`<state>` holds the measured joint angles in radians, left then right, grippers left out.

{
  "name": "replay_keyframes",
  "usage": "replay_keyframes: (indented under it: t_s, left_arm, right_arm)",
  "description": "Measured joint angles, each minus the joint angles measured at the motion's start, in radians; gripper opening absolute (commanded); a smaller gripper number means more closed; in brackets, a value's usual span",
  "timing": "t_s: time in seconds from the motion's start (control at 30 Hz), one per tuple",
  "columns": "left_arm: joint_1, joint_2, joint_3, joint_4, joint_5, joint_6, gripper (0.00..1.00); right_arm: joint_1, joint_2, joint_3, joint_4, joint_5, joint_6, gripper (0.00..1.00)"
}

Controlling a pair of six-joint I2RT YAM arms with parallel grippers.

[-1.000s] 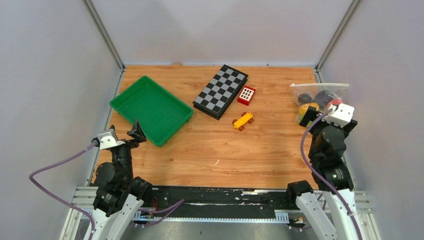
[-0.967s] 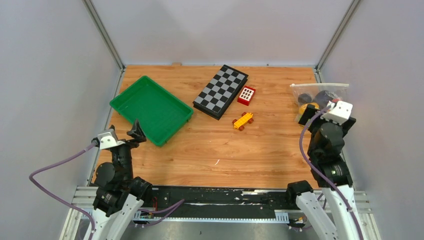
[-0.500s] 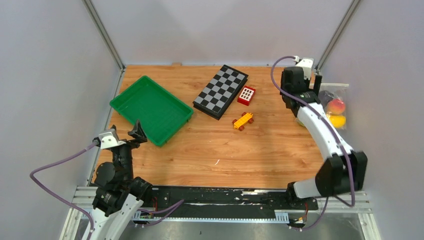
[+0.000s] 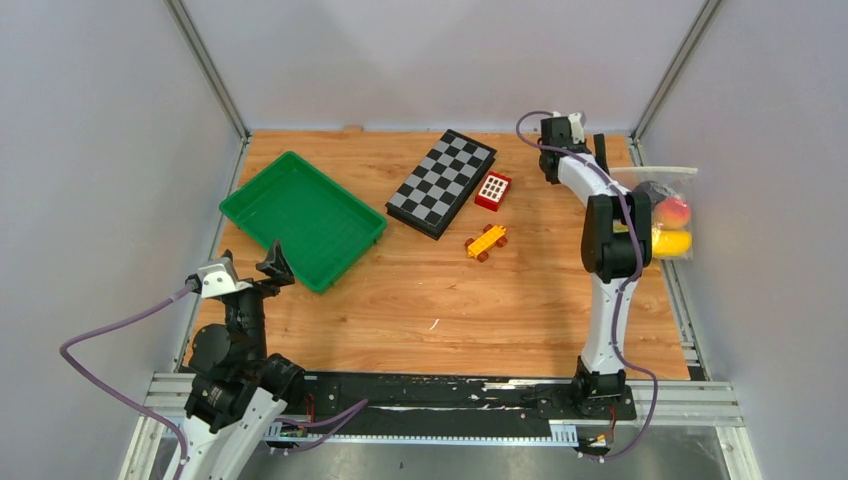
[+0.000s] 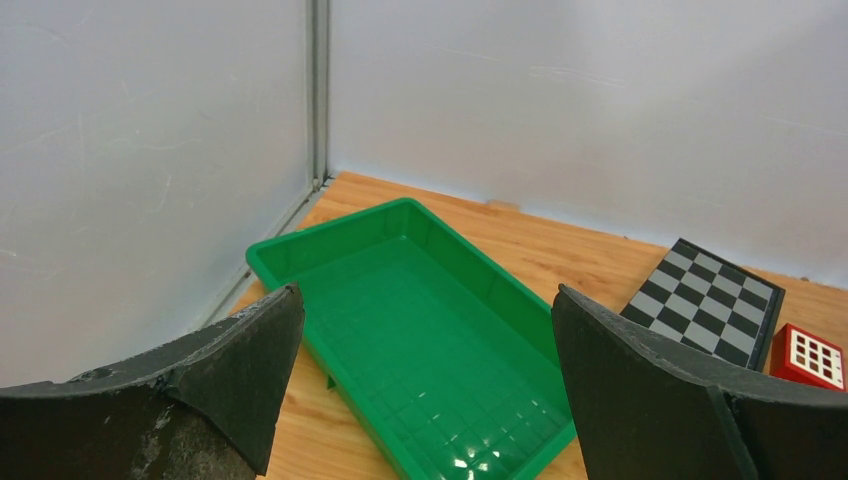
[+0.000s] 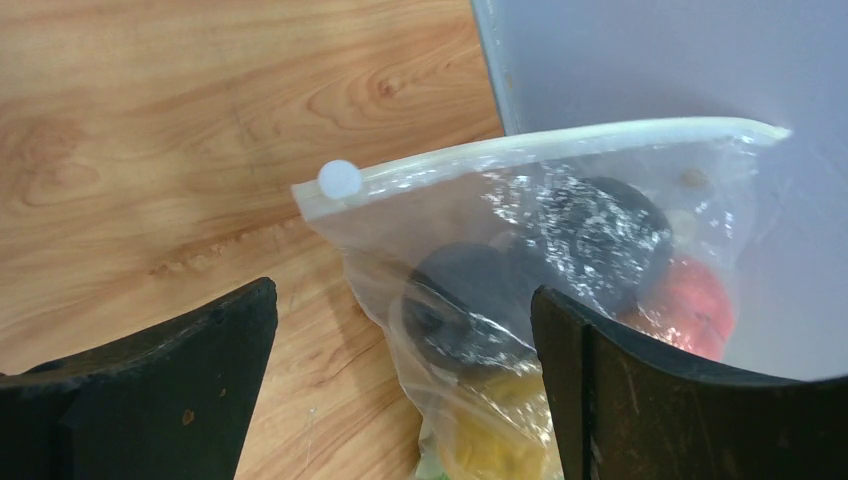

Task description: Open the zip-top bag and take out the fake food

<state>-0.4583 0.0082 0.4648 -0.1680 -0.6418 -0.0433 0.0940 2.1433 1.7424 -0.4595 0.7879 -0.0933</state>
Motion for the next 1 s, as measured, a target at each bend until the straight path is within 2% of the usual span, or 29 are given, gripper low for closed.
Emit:
replay_keyframes:
  t_s: [0.13,0.23,0.33,0.47,0.5,0.7,0.9,1.0]
  left_arm:
    - [0.0,0.0,0.0,0.0,0.0,0.001,1.0]
    - [0.0,0.0,0.0,0.001,0.0,0.002,1.0]
    - [0.0,0.0,0.0,0.001,0.001,0.003,1.0]
    - [0.0,0.0,0.0,0.001,0.001,0.003,1.0]
    - [0.0,0.0,0.0,0.001,0.001,0.004,1.0]
    - [0.0,0.0,0.0,0.0,0.003,0.003,1.0]
    - [0.0,0.0,0.002,-0.008,0.004,0.003,1.0]
    - [0.0,0.0,0.002,-0.01,0.006,0.003,1.0]
  right_arm:
    - [0.002,0.1,0.013,0.002,0.026,-0.117,0.94]
    - [0.001,0.145,0.013,0.011,0.059,-0.196,0.81]
    - [-0.002,0.164,0.013,0.034,0.097,-0.262,0.52]
    - [-0.008,0.164,0.005,0.09,0.136,-0.333,0.04]
    - [-0.008,0.163,-0.002,0.104,0.138,-0.343,0.0]
    - [0.014,0.085,-0.137,0.137,0.137,-0.373,0.0]
    - [0.145,-0.138,-0.303,0.108,0.137,-0.351,0.0]
    - [0.236,-0.32,-0.373,0.068,0.135,-0.291,0.0]
